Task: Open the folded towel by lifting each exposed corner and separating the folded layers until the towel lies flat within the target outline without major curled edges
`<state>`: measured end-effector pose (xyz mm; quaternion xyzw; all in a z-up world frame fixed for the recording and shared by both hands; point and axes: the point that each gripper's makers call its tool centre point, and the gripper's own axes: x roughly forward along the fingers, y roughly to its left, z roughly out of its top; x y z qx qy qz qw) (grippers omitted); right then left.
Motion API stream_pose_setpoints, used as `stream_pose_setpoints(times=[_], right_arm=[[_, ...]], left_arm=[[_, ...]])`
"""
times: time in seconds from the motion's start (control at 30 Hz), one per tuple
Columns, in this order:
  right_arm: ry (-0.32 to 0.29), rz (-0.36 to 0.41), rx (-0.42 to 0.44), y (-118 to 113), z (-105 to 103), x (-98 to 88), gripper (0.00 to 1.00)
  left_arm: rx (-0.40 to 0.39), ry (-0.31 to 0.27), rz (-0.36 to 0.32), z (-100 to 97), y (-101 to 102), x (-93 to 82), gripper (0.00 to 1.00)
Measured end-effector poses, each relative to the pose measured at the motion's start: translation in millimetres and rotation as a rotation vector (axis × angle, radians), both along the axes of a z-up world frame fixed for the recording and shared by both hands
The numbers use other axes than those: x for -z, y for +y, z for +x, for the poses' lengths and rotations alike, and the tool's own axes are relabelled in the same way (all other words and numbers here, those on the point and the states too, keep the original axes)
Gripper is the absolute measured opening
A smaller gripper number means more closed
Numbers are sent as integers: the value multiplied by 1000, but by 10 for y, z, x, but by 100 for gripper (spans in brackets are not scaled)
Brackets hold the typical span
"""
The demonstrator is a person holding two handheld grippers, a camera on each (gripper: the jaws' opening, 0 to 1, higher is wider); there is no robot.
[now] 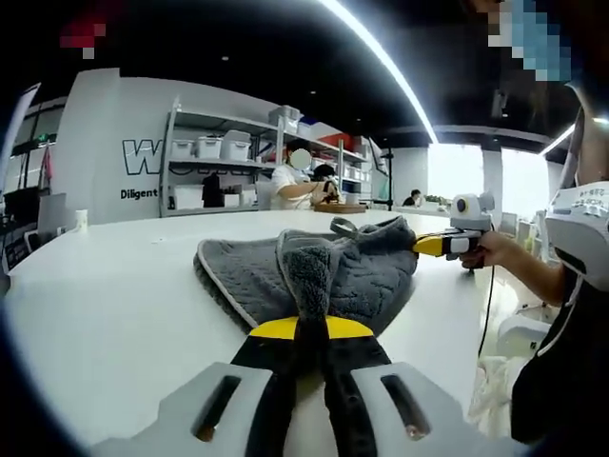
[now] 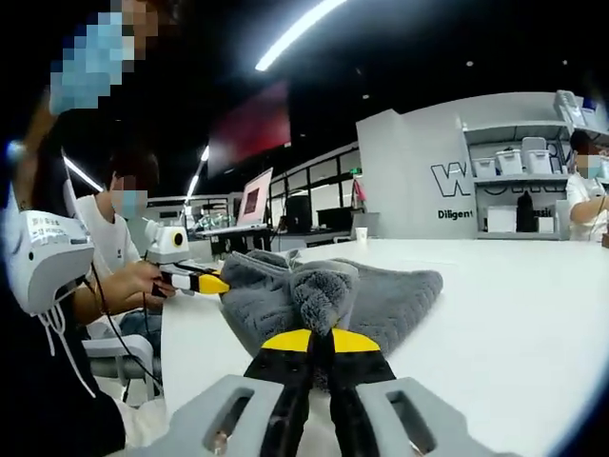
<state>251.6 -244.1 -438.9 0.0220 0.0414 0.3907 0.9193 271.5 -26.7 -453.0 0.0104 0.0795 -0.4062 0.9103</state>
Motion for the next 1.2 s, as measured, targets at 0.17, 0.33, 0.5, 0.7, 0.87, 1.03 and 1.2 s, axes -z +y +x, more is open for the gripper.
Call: stream_pose_setpoints(times=[0.17, 0.33, 0.5, 0.7, 0.87, 1.03, 1.2], right_arm=[[5, -20, -8, 2, -57, 6, 0], [6, -46, -17, 2, -113, 18, 0], [23, -50, -27, 1, -183, 55, 0], [47, -63, -38, 10, -260, 108, 0], [68, -68, -30, 1, -293, 145, 0], [66, -100, -15, -5, -322, 156, 0], [83, -118, 45, -102, -321, 173, 3]], left_arm=[[8, 6, 20, -46, 17, 19, 7], [16, 15, 37, -93, 31, 47, 8], [18, 27, 41, -137, 54, 84, 9], [10, 42, 37, -186, 85, 123, 9], [5, 47, 51, -236, 131, 151, 10], [17, 60, 110, -296, 167, 231, 7], [-22, 55, 126, -299, 271, 224, 1]])
